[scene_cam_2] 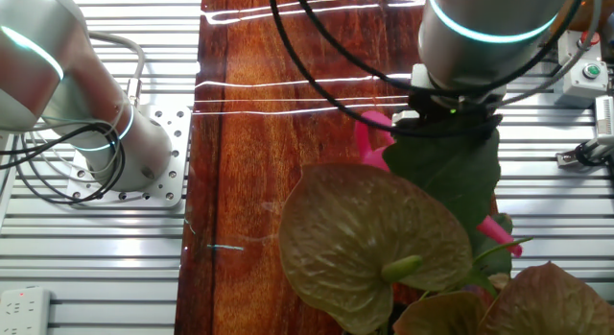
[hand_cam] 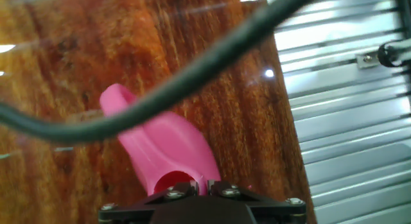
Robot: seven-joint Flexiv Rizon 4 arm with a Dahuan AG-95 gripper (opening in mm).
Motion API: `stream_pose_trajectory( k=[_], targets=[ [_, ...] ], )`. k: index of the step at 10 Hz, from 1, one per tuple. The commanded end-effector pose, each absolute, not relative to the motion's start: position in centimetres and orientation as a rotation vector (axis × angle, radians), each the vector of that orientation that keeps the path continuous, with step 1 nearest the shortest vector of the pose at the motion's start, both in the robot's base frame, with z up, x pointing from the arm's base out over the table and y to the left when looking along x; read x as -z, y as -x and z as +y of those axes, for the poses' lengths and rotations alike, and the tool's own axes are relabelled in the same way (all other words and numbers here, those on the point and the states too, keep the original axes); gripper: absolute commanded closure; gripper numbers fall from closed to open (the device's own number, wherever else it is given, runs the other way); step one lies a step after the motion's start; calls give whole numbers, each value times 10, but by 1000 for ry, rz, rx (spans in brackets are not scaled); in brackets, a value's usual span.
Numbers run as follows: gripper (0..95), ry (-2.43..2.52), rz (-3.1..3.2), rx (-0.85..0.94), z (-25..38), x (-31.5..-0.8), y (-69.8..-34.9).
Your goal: Water the plant
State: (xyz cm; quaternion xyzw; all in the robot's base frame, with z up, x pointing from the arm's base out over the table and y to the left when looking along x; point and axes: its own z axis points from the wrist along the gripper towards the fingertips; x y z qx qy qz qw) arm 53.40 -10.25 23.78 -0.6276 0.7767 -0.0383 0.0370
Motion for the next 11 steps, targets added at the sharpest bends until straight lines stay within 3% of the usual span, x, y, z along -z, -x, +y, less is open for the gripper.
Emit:
stream_pose_trajectory(
  k=[1, 11],
  targets=[
    [950, 1878, 2404, 72, -101, -267, -531],
    [950, 1840, 2435, 62, -88, -264, -534]
  ],
)
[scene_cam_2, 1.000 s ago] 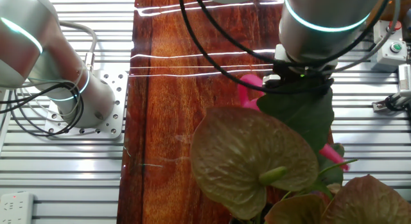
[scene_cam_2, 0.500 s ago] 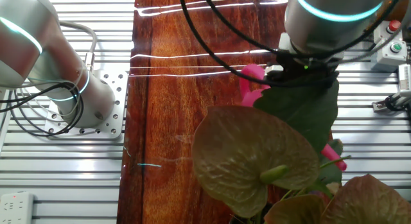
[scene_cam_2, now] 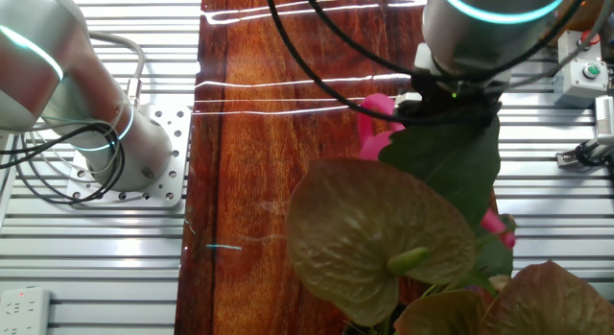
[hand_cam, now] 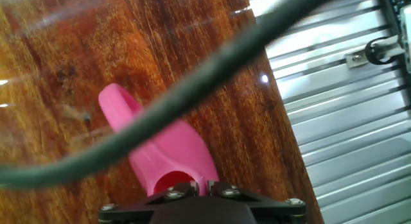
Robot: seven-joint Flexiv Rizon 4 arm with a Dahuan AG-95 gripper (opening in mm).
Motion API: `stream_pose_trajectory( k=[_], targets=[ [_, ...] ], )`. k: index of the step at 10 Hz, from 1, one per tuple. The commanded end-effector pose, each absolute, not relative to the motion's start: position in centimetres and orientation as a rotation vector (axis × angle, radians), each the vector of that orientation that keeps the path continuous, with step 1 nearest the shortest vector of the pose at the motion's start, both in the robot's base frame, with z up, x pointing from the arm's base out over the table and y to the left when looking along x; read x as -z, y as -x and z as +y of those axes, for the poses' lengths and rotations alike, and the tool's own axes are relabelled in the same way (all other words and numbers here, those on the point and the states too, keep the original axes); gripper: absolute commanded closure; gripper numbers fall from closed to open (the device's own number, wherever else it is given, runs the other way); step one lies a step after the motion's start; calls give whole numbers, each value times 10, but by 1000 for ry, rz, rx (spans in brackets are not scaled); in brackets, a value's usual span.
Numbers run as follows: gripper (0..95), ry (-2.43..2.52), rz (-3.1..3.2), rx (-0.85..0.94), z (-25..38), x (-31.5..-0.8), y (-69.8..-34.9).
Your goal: Water the plant
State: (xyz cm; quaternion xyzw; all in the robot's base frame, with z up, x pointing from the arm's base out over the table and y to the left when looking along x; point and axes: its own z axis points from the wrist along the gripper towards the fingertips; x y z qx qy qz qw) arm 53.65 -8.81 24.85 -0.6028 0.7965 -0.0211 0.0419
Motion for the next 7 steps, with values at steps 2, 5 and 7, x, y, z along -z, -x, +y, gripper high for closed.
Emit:
stream_pose_trajectory(
  k=[2, 5, 7],
  targets=[
    [950, 1835, 2436, 67, -88, -264, -534],
    [950, 1846, 2440, 68, -87, -274, -534],
    [950, 1839, 2440, 68, -86, -271, -534]
  ],
)
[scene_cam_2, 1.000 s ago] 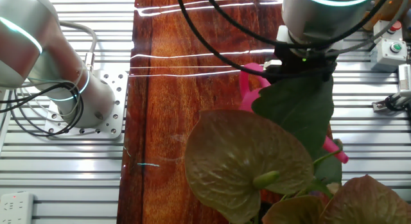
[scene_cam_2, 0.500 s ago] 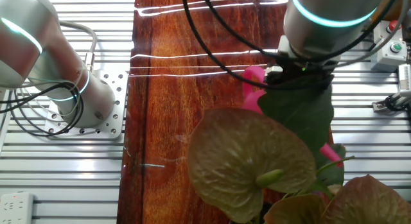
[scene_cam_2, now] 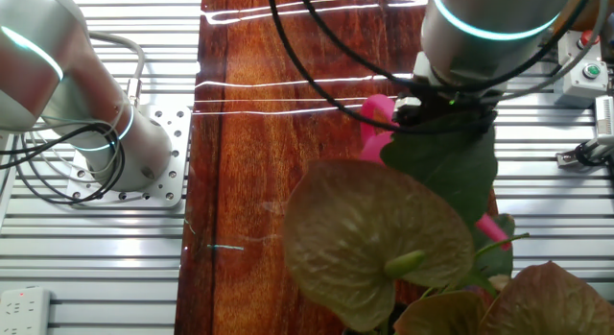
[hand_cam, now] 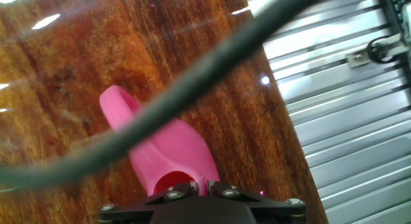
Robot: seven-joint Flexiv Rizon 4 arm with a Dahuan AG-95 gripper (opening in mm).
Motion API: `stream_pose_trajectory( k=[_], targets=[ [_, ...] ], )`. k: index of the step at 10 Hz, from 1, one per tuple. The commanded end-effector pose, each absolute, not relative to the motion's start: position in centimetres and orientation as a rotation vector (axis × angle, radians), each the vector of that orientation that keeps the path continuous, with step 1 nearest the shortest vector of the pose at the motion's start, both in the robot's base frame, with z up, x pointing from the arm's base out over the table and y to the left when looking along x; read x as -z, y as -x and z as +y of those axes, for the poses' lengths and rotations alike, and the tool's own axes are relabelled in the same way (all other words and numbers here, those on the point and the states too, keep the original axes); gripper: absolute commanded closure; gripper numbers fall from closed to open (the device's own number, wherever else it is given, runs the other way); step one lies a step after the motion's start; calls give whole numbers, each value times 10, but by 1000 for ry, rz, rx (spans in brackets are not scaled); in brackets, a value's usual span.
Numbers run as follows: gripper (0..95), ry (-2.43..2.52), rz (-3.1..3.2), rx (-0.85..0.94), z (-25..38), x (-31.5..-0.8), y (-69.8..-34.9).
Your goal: Water the plant
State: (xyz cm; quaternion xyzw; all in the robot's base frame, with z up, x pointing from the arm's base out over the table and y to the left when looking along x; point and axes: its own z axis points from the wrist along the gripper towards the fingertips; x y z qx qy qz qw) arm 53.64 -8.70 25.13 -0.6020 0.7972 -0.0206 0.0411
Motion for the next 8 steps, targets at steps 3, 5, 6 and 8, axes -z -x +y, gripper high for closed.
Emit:
stream_pose_trajectory(
  k=[3, 5, 6, 8],
  targets=[
    [950, 1842, 2435, 77, -86, -271, -534],
    [950, 1841, 2438, 74, -85, -269, -535],
    [950, 1840, 2441, 76, -84, -267, -535],
    [950, 1835, 2438, 84, -84, -262, -536]
  ],
)
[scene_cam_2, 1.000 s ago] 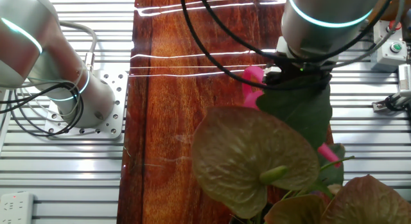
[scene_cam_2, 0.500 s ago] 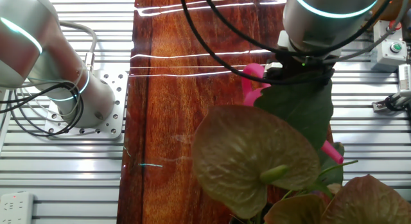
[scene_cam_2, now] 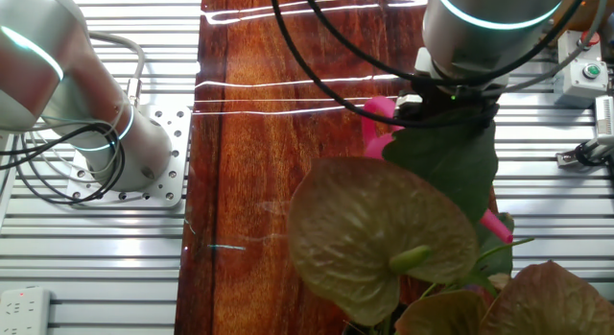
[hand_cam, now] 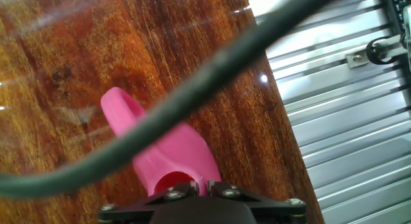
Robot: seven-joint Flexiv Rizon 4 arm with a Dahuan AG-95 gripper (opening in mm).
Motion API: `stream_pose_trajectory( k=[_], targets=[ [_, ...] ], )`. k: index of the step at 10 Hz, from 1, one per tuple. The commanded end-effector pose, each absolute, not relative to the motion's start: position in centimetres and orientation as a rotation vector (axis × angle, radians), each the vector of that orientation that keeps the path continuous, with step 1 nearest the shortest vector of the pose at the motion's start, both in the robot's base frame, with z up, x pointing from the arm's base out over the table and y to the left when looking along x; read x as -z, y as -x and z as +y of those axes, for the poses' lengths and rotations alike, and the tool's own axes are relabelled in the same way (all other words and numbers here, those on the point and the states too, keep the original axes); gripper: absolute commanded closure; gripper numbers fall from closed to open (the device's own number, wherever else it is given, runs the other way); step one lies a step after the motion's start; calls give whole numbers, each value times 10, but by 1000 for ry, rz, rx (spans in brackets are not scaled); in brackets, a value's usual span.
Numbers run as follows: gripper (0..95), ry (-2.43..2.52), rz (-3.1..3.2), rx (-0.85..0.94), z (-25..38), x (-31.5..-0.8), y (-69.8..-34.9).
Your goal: Water the plant
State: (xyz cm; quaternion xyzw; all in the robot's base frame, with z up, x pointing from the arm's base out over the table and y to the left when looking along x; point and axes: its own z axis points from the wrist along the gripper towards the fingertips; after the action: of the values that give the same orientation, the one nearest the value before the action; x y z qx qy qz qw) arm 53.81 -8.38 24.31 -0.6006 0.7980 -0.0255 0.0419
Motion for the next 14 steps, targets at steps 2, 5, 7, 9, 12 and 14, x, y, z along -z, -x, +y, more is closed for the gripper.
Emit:
stream_pose_trajectory(
  k=[2, 5, 7, 9, 12, 14],
  targets=[
    [950, 1825, 2435, 71, -83, -259, -537],
    [570, 1900, 2384, 81, -83, -260, -538],
    [380, 1903, 2380, 60, -83, -260, -539],
    [380, 1918, 2377, 71, -83, -265, -539],
    [380, 1922, 2373, 72, -83, -266, -539],
    [380, 1894, 2395, 51, -83, -266, -539]
  ],
)
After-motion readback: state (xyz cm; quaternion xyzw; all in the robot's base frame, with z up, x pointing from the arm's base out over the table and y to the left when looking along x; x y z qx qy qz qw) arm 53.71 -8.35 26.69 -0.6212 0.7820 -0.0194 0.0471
